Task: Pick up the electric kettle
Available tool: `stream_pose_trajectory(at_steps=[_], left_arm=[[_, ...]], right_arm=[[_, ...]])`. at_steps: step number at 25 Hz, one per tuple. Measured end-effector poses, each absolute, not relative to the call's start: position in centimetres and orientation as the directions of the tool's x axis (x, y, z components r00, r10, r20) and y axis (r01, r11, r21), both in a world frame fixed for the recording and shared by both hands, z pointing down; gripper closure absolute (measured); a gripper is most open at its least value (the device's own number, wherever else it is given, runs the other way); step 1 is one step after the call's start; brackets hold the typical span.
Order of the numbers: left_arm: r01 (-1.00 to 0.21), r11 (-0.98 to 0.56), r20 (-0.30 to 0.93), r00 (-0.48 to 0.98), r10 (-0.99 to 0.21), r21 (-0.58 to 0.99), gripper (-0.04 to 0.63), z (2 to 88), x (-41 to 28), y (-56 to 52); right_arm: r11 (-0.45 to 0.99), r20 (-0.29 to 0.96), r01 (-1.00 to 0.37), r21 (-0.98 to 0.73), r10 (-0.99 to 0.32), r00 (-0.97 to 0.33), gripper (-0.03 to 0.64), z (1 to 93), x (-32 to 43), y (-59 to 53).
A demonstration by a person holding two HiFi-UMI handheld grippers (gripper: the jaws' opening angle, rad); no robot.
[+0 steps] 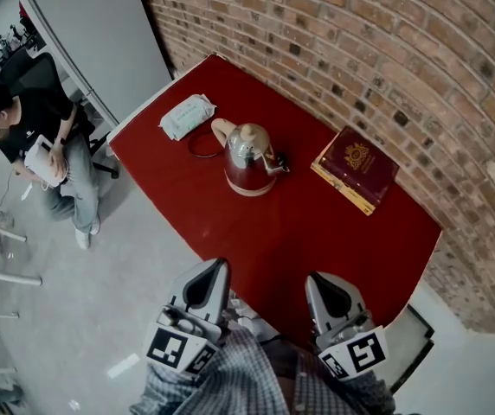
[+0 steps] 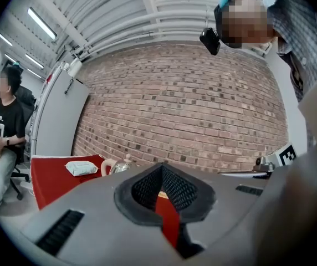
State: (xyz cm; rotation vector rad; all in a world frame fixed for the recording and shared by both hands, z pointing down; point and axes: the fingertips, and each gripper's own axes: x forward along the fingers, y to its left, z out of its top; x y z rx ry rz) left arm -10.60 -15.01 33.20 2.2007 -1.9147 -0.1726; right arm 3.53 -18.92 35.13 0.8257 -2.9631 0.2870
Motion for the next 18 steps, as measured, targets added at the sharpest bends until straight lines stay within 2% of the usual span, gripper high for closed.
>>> stream_pose_trajectory(at_steps=[10, 18], left_arm=[[-0.931, -0.254, 0.076, 0.282, -0.956, 0.263, 0.588, 36.5, -15.3, -22.2], [-0.869, -0.375, 0.114, 0.429, -0.896, 0.321, 0.588, 38.1, -19.6, -26.9]], right_arm=[[0.737, 0.175, -0.666, -0.117, -0.645, -0.744, 0.609, 36.9, 1.1, -22.1], [0.631, 0.230, -0.759, -0.157, -0.724, -0.650, 0.609, 37.7, -3.4, -25.6]])
